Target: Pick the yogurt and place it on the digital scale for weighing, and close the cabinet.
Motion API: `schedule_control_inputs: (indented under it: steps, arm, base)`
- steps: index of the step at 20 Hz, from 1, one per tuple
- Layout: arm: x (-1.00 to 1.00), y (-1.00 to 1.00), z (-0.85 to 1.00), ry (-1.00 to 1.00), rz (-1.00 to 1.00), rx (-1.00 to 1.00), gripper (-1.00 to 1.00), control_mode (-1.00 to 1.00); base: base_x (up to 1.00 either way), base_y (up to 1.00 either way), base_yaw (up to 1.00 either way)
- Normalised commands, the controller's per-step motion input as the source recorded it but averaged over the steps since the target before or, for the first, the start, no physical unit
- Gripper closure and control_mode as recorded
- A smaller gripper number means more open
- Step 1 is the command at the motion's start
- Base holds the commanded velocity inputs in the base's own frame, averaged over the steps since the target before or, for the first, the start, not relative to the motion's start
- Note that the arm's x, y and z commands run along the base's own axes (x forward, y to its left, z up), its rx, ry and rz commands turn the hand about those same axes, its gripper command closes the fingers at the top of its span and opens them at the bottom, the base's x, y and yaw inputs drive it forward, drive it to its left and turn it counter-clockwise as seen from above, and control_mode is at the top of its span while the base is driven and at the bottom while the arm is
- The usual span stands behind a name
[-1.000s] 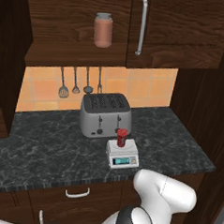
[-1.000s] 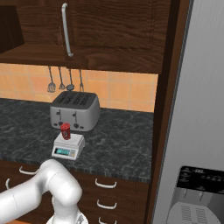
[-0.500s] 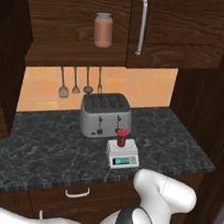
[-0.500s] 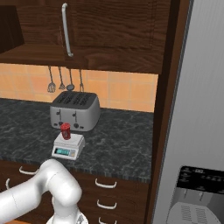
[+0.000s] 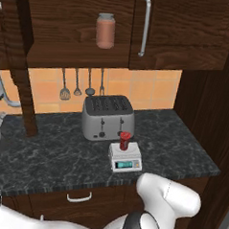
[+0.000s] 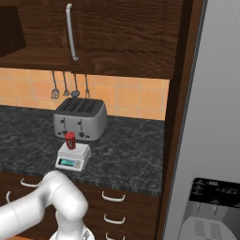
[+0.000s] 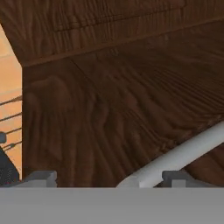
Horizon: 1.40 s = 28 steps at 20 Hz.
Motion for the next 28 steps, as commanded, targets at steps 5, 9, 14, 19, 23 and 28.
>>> schedule_control_inputs:
  steps: [5, 9, 14, 19, 23, 28]
  arm:
    - [0.32, -1.0, 0.16, 0.02, -0.09, 0.08, -1.0, -1.0]
    - [0.87, -1.0, 0.01, 0.01, -0.03, 0.13, -1.0, -1.0]
    - [1.0, -1.0, 0.0, 0.0, 0.0, 0.13, -1.0, -1.0]
    - [1.0, -1.0, 0.0, 0.0, 0.0, 0.15, -1.0, -1.0]
    - [1.0, -0.99, 0.0, 0.0, 0.0, 0.14, -1.0, -1.0]
    - [1.0, -0.72, 0.0, 0.0, 0.05, 0.12, -1.0, -1.0]
  base:
    - [0.0, 0.0, 0.0]
    - [0.0, 0.0, 0.0]
    - [0.0, 0.0, 0.0]
    - [0.0, 0.0, 0.0]
    - [0.0, 0.0, 0.0]
    - [0.0, 0.0, 0.0]
